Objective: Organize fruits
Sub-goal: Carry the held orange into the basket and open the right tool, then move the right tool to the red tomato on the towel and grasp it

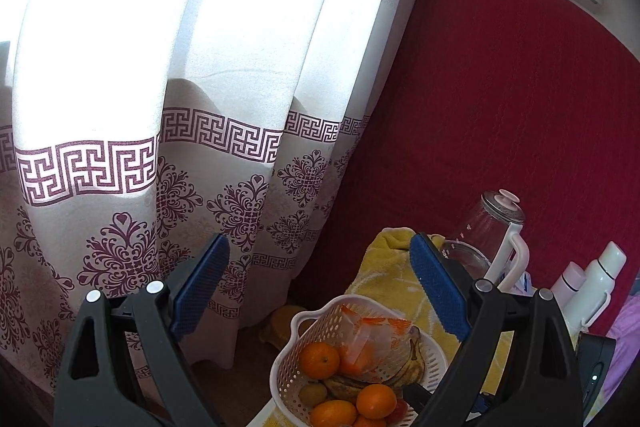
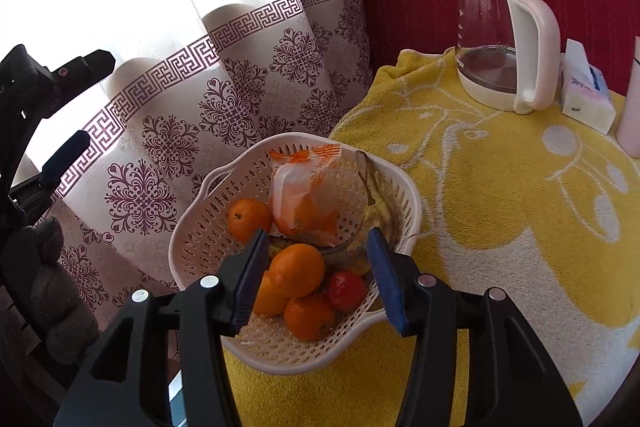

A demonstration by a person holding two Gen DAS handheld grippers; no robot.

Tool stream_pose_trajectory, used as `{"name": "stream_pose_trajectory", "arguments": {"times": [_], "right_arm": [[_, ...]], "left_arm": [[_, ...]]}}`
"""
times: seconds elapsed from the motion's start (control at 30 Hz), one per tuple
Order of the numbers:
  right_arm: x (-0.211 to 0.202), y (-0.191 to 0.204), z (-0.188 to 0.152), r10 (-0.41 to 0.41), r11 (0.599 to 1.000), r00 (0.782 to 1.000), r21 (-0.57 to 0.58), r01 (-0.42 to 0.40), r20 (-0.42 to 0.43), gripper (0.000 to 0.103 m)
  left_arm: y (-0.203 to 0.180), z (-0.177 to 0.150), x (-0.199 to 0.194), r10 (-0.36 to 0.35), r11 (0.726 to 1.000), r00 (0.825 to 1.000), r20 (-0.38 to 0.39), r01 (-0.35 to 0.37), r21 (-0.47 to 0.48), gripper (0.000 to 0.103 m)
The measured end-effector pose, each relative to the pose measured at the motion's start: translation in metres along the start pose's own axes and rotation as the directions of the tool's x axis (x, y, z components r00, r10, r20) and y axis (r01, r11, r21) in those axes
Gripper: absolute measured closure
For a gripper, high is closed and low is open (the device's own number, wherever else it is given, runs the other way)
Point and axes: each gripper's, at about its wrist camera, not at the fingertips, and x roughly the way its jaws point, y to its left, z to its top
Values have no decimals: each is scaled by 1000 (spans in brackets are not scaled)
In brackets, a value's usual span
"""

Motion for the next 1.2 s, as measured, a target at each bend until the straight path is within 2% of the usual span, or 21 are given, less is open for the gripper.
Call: {"name": "stream_pose_trajectory", "arguments": {"times": [0.13,0.3,0.67,0.77,0.87,1.1,1.2], "right_arm": [[-12,-6,-6,-23,1000,999,20,23,31,44],[-23,-19,-16,-73,997,996,44,70,54,43],[-40,-72,-32,-169,969,985,190,157,44,43],[-45,-81,-34,-185,963,982,210,171,49,43],[-51,-89,-36,-199,956,978,230,182,56,38],[-57,-106,-44,-238,939,970,267,218,44,37],[-60,-109,-46,-283,929,958,262,261,51,28]], "left_arm": [[-5,-1,-2,-13,1000,1000,3,13,5,9],[-10,-2,-4,-27,1000,1000,9,27,10,6],[-34,-9,-10,-74,996,997,4,74,51,4],[-41,-12,-10,-85,994,996,0,85,65,3],[-45,-14,-11,-93,993,996,-4,93,75,3],[-48,-16,-9,-101,992,995,-17,102,80,3],[-47,-16,-9,-101,992,995,-16,102,73,3]]}}
